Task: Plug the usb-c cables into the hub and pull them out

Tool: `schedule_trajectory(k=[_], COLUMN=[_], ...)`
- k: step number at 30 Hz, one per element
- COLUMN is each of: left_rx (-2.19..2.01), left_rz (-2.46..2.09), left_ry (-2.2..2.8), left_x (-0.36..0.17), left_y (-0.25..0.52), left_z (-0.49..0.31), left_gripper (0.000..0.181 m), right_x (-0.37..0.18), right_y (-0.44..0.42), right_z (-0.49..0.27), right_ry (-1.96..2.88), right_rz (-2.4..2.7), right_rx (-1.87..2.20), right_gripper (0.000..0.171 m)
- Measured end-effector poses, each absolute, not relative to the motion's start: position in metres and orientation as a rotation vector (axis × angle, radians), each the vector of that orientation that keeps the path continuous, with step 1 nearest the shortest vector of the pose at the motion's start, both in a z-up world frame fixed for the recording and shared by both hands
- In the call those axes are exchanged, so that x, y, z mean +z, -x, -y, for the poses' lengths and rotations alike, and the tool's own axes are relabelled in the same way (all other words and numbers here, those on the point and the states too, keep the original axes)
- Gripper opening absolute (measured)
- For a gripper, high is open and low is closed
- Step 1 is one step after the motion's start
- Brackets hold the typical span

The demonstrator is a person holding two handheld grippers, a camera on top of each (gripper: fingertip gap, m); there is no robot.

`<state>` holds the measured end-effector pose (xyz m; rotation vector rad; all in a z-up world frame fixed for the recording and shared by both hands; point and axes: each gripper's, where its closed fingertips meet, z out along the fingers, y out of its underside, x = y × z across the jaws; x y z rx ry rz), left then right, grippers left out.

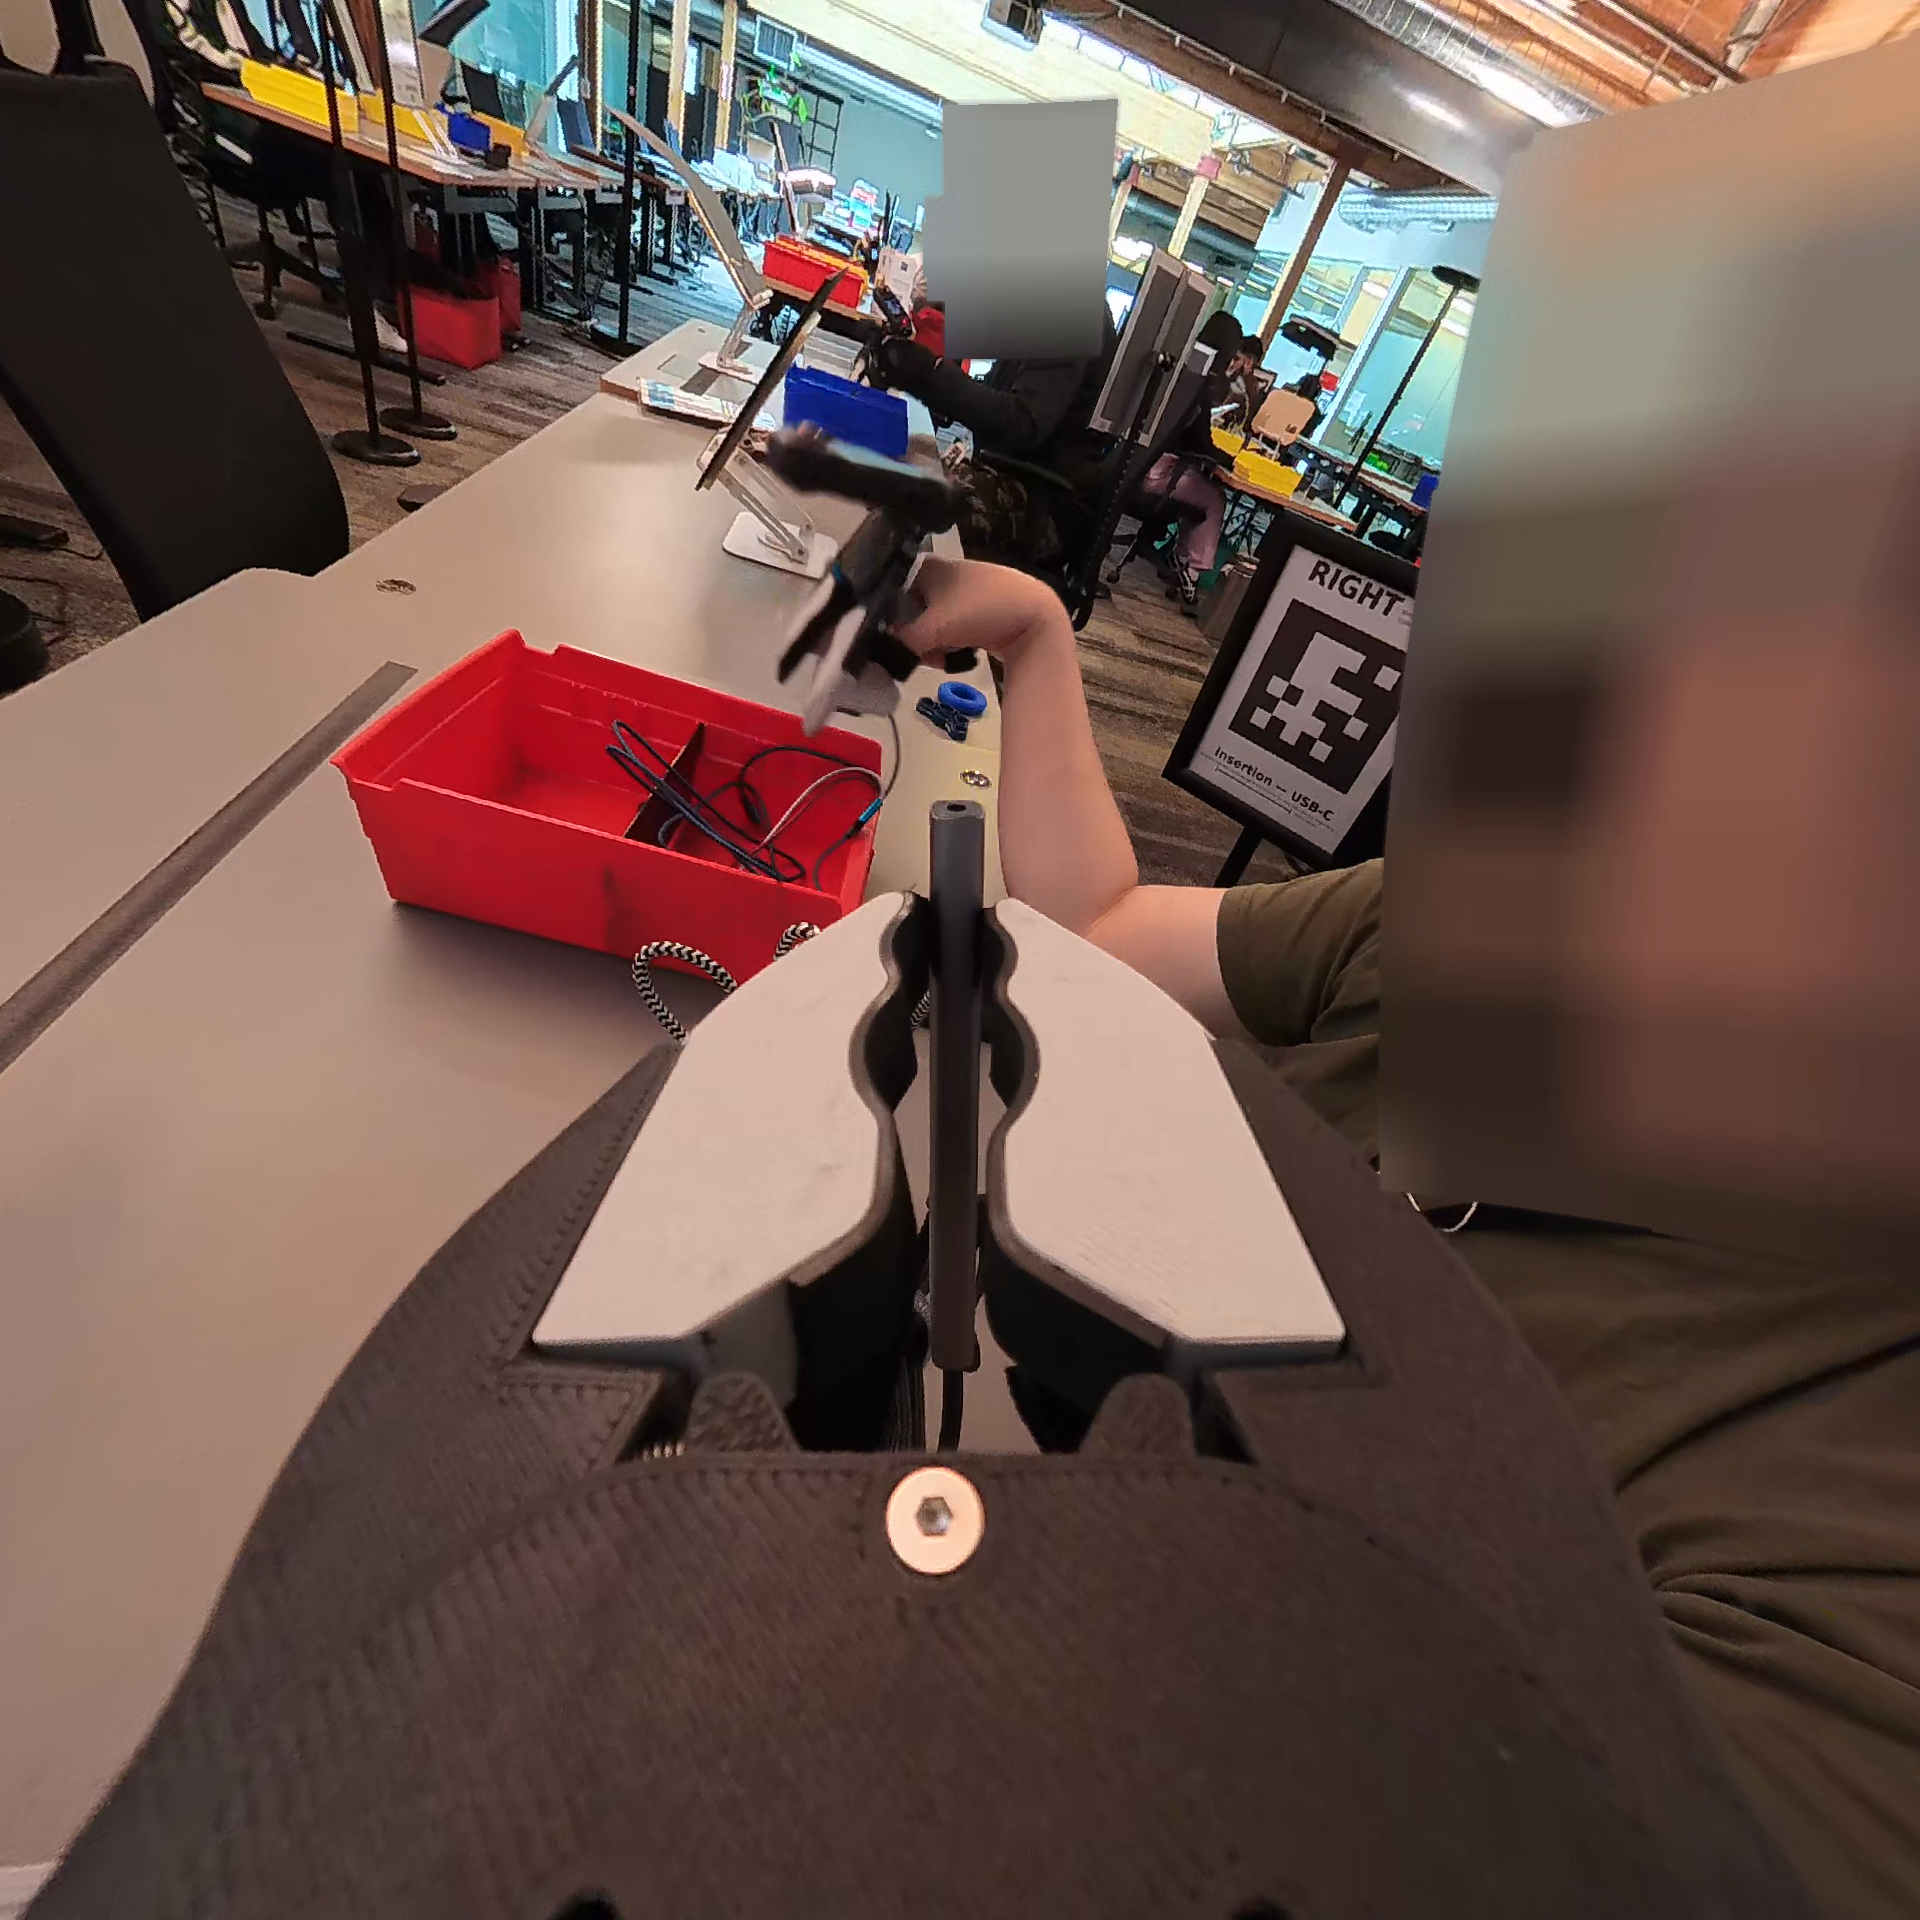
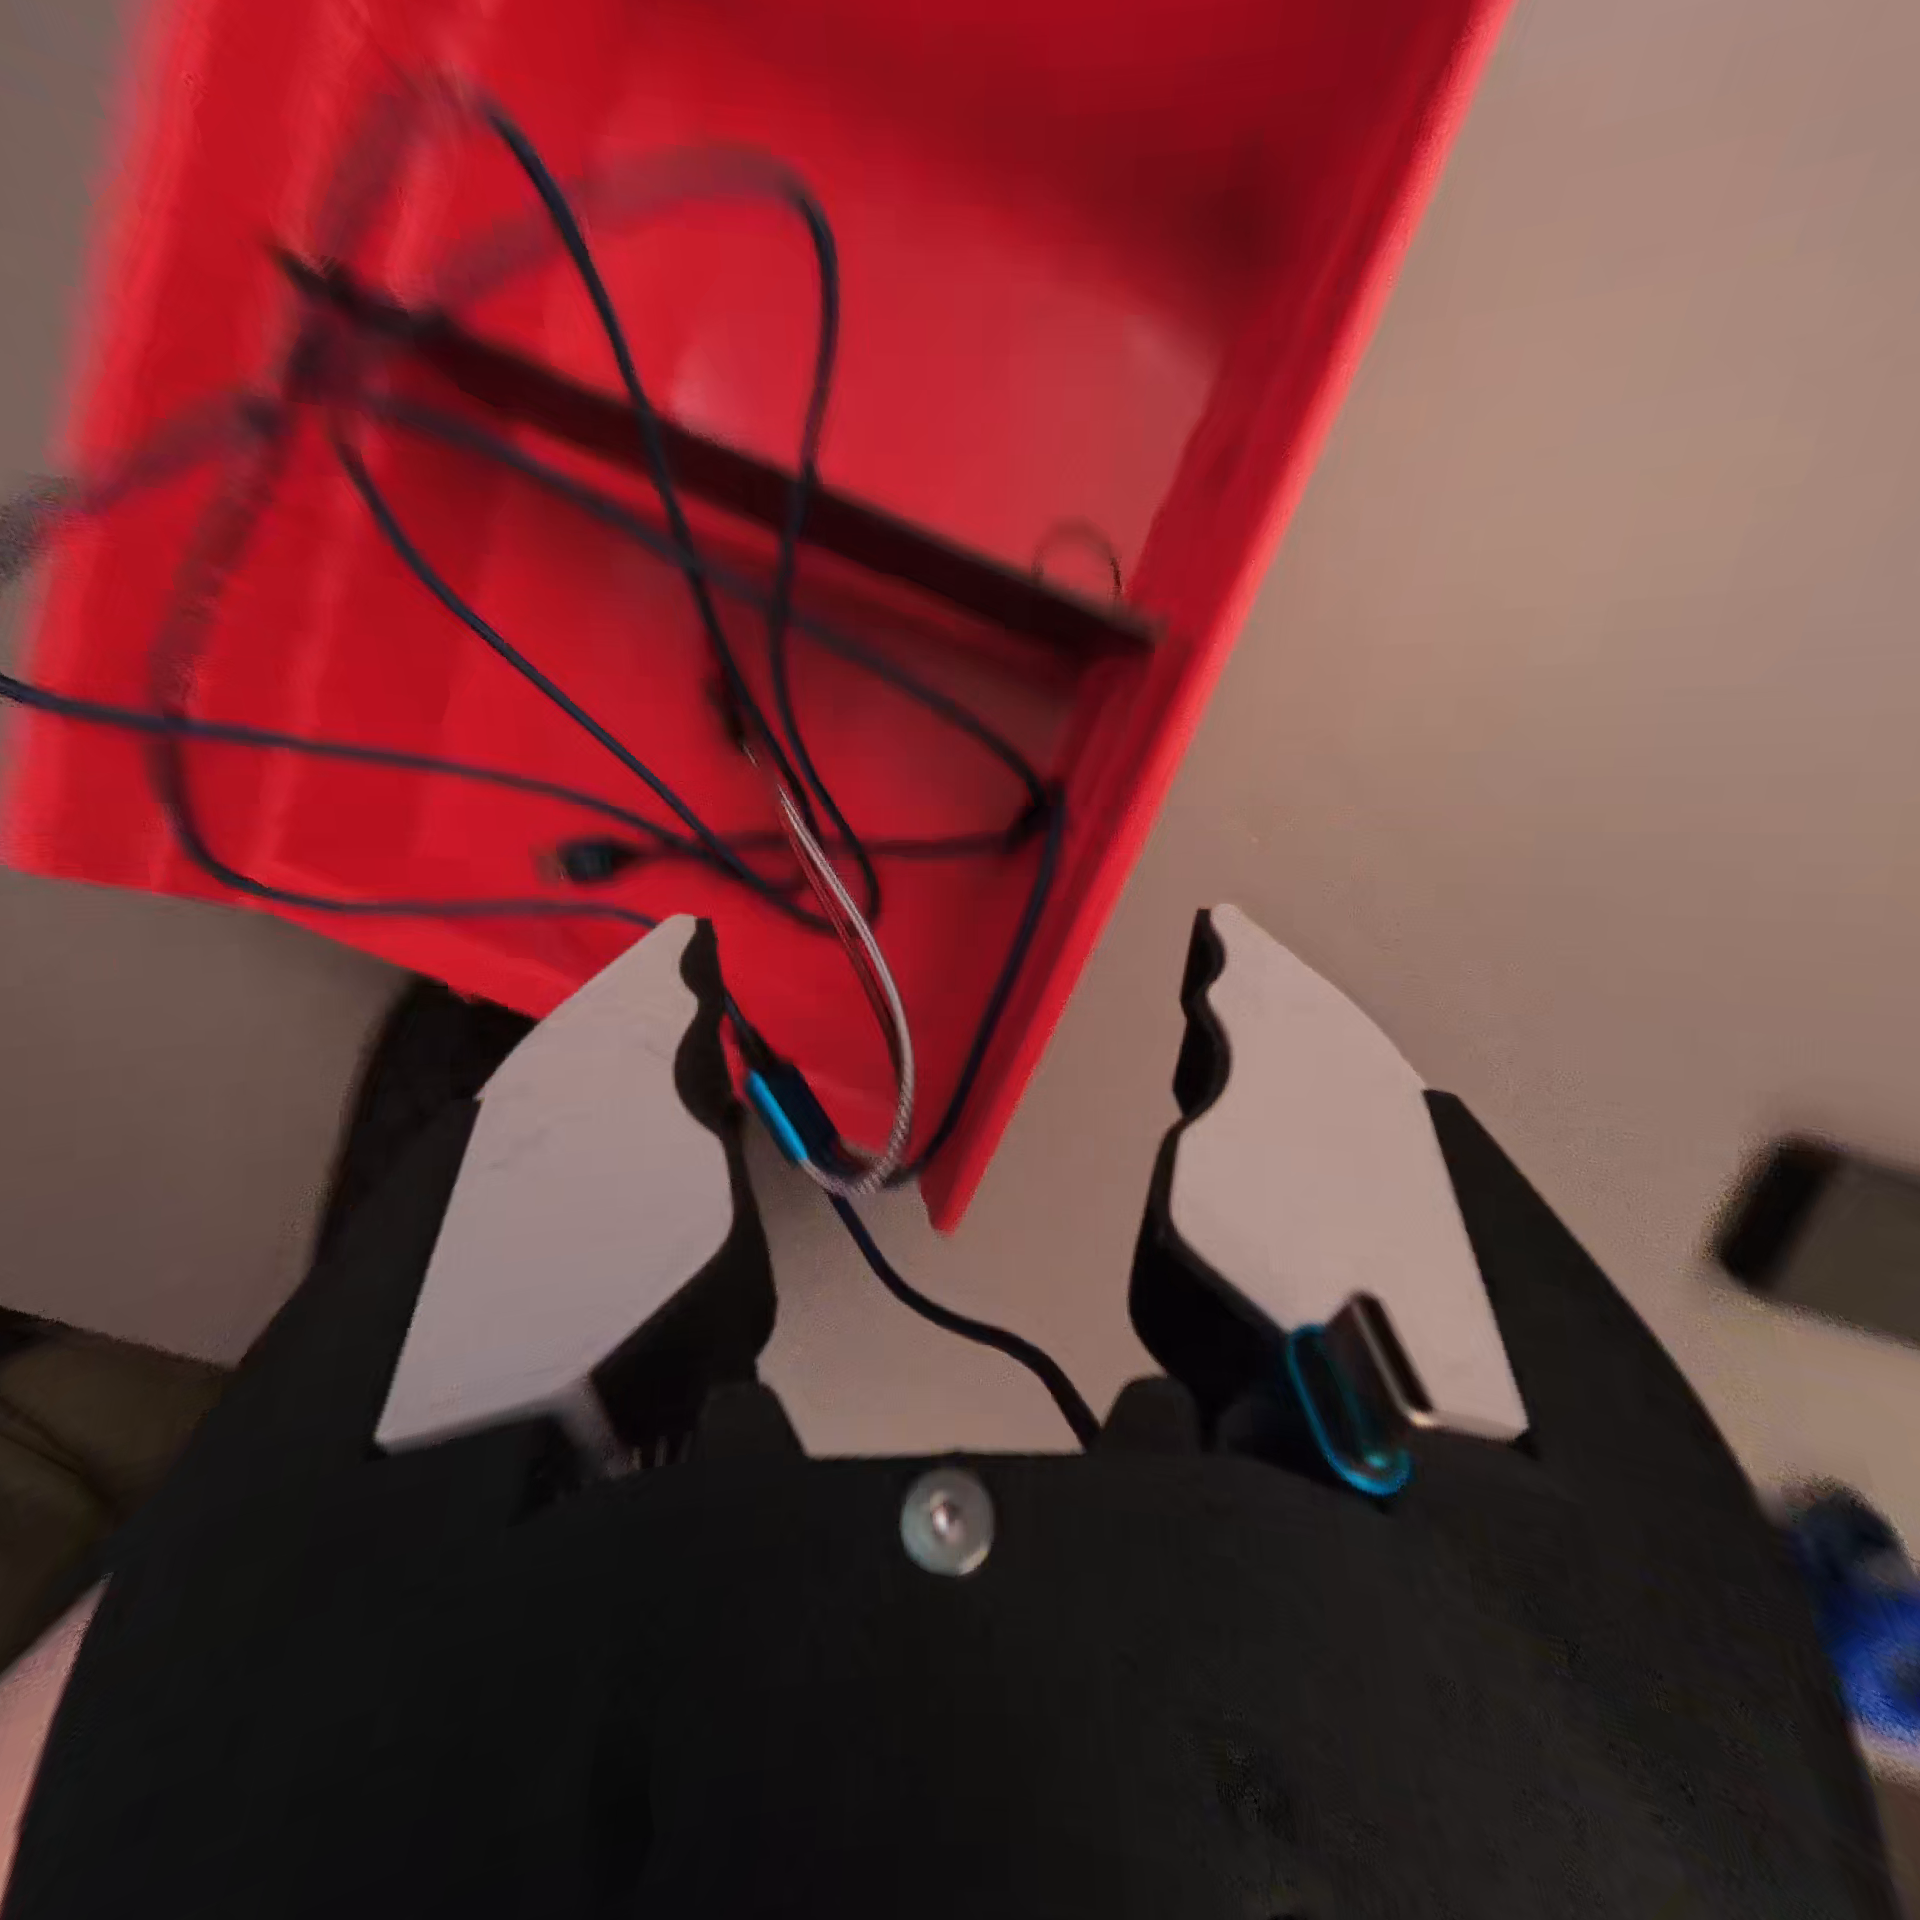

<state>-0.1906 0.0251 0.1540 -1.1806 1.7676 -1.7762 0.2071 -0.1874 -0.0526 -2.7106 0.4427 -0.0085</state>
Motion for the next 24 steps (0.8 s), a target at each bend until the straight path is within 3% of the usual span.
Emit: schedule_trajectory(k=[9, 19, 22, 24], left_rx=[-1.753, -1.739, -1.732, -1.734], left_rz=[-1.809, -1.835, -1.839, -1.837], left_ry=[1.184, 1.205, 1.203, 1.201], left_x=[0.149, 0.144, 0.144, 0.144], left_y=[0.190, 0.185, 0.186, 0.186], left_z=[-0.020, -0.018, -0.017, -0.017], left_gripper=[0.008, 0.008, 0.009, 0.008], right_x=[-0.085, -0.017, -0.012, -0.016], right_y=[-0.223, -0.236, -0.231, -0.223], right_z=[0.226, 0.222, 0.234, 0.239], right_ry=[2.822, 2.491, 2.483, 2.521], right_rz=[-0.816, -0.848, -0.900, -0.872], right_rx=[0.051, -0.154, -0.166, -0.140], right_gripper=[0.102, 0.103, 0.097, 0.071])
